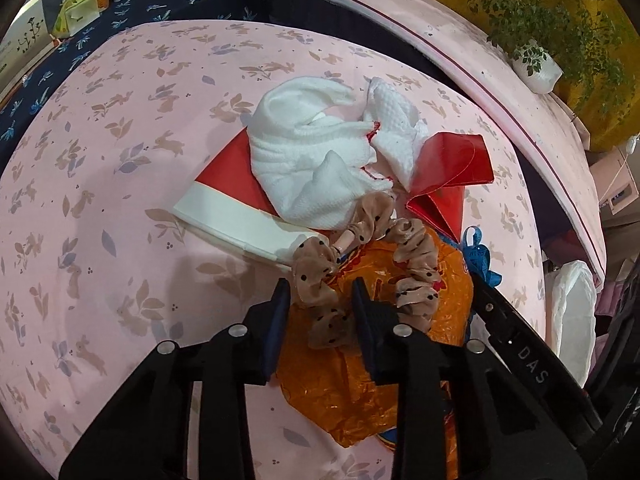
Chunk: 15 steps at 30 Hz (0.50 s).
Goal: Collect trash
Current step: 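Move both tools back to the pile and grasp the orange plastic bag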
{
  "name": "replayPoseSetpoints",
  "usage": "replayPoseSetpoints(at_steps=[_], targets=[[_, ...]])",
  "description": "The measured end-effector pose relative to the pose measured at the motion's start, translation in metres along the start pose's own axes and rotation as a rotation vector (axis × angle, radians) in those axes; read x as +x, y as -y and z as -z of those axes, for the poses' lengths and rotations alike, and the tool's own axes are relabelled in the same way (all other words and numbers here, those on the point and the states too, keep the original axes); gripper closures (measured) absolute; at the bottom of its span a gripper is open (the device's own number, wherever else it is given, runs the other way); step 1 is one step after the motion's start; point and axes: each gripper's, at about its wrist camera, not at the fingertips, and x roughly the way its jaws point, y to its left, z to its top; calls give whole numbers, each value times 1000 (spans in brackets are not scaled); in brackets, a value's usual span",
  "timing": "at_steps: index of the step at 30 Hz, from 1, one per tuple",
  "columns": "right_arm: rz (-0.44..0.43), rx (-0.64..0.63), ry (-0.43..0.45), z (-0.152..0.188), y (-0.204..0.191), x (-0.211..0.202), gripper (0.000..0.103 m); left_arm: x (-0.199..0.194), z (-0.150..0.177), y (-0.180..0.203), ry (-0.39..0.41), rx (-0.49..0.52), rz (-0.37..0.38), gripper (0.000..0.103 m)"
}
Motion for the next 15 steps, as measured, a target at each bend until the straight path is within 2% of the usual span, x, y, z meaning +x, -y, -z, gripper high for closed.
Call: replayPoseSetpoints(at_steps=[4, 7, 15], targets=[[-28, -7, -14, -1, -2, 3, 89, -1, 1, 2, 2, 15, 5, 89], [-26, -9, -7, 0, -2, -1, 90, -4, 2, 3, 9, 20, 9, 94], [-31, -3, 48, 3, 5, -32, 91, -28, 5, 16, 55, 48, 20, 95]])
